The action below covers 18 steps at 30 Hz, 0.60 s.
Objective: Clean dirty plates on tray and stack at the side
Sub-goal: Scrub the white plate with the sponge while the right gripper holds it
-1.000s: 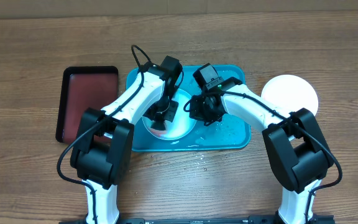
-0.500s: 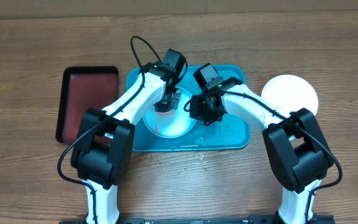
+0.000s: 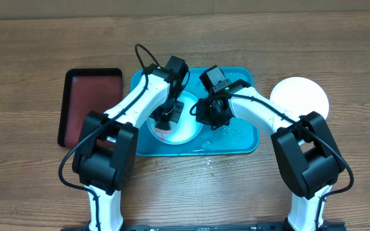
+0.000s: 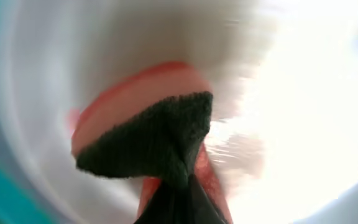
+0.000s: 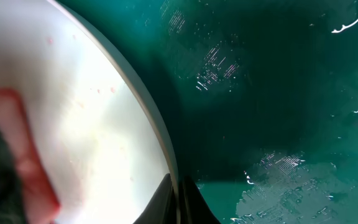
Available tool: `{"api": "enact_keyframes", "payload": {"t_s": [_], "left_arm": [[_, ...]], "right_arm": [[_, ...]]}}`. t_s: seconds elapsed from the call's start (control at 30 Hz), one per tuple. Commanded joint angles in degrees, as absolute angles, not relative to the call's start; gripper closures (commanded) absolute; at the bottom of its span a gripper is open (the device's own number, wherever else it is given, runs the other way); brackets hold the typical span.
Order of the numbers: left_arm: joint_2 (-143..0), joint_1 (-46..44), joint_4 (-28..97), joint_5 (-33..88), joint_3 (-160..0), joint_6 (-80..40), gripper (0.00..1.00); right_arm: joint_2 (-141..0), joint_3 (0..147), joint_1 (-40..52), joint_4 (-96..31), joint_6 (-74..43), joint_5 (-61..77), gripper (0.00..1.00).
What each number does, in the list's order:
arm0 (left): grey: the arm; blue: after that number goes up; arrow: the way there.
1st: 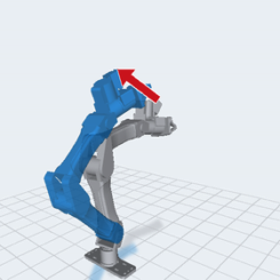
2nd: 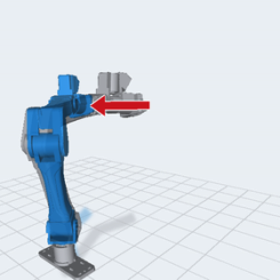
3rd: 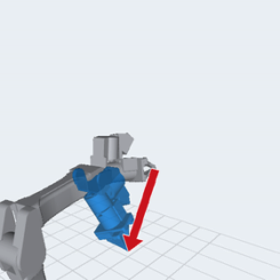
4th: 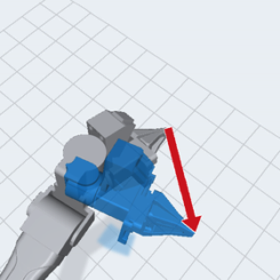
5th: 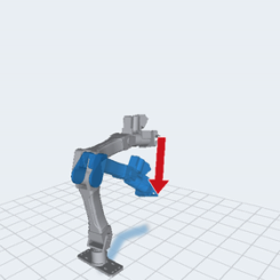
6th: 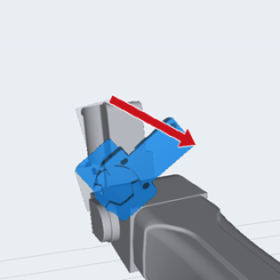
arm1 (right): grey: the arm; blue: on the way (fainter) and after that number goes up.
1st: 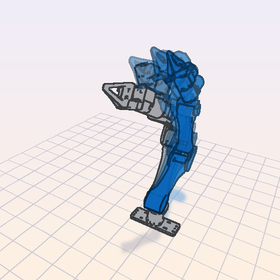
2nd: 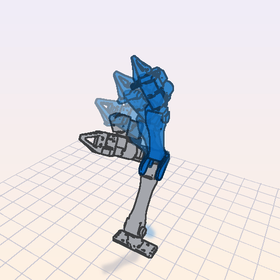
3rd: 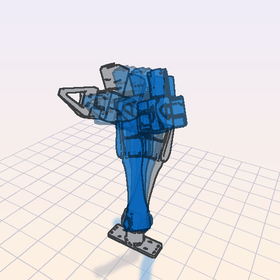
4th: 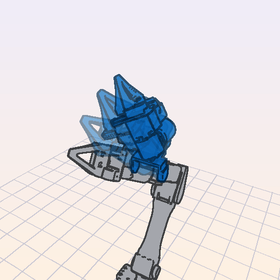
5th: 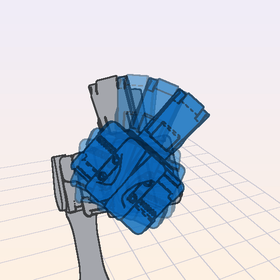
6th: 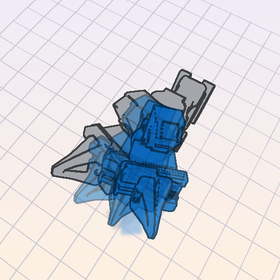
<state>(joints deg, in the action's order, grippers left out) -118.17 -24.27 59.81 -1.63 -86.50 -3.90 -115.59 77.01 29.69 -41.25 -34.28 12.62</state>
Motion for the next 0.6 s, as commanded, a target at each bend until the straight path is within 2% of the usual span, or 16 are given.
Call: {"api": "enact_keyframes", "payload": {"t_s": [0.0, 0.27, 0.43, 0.57], "left_arm": [[-117.86, -24.43, 58.22, 9.02, -86.30, 10.63, 0.96], [-117.86, -24.34, 47.42, 5.91, -86.30, 13.19, 0.95], [-117.86, -24.34, 42.46, -5.13, -86.30, 3.31, 0.96], [-117.86, -24.34, 43.53, -15.86, -86.30, -6.44, 0.96]], "right_arm": [[-115.87, 77.21, 29.89, -40.99, -34.04, 12.51, 0.96], [-115.87, 77.21, 29.89, -41.01, -34.04, 12.51, 0.96], [-115.87, 77.21, 29.89, -41.12, -34.04, 12.47, 0.96], [-115.87, 77.21, 29.89, -41.17, -34.02, 12.47, 0.96]]}}
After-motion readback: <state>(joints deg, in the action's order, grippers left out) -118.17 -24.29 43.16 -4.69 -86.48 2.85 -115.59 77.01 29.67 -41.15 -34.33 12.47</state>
